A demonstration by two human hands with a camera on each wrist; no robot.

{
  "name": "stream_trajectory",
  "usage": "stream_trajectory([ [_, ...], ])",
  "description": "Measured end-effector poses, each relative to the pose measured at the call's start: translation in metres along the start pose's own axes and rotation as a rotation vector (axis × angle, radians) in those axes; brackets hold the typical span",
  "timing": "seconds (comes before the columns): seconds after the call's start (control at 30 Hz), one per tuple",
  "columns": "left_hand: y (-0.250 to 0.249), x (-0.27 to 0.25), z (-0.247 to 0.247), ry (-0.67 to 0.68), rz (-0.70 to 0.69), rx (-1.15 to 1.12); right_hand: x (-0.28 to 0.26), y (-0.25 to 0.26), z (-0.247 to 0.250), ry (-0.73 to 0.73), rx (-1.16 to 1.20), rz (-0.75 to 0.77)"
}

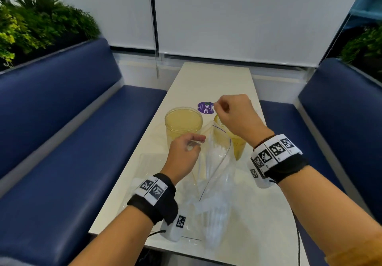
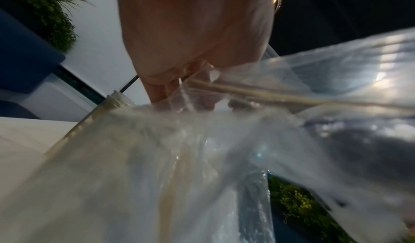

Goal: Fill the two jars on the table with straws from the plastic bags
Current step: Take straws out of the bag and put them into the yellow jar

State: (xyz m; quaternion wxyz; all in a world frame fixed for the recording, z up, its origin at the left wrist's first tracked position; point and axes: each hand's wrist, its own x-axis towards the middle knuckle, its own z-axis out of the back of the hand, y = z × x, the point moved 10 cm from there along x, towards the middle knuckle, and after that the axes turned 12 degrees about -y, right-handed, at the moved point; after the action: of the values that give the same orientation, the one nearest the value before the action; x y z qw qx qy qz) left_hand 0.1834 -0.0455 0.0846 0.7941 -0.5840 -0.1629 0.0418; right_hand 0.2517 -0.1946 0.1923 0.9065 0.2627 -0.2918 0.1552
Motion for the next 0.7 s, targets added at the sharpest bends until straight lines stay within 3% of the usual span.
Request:
stream_trajectory([
  [0.1, -0.002, -0.005, -0.001, -0.024, -0.016, -0.038, -0.047, 0.006, -0.037, 0.427, -0.186, -0.166],
  [0.17, -0.006, -0.008, -0.003, -0.033, -0.047, -0.057, -0.074, -0.001, -0.048, 0.546, -0.339, -0.207],
  [0.37, -0.023, -0.015, -0.006, -0.009, -0.14, -0.047, -0.102, -0.03, -0.066, 0.557, -0.439, -0.365],
  [0.5, -0.022, -0.016, -0.005, -0.017, -0.162, -0.041, -0.106, -0.038, -0.068, 0.545, -0.485, -0.369],
  [0.7, -0.003, -0.012, -0.001, -0.027, -0.103, 0.029, -0.108, -0.041, -0.077, 0.609, -0.308, -0.366],
])
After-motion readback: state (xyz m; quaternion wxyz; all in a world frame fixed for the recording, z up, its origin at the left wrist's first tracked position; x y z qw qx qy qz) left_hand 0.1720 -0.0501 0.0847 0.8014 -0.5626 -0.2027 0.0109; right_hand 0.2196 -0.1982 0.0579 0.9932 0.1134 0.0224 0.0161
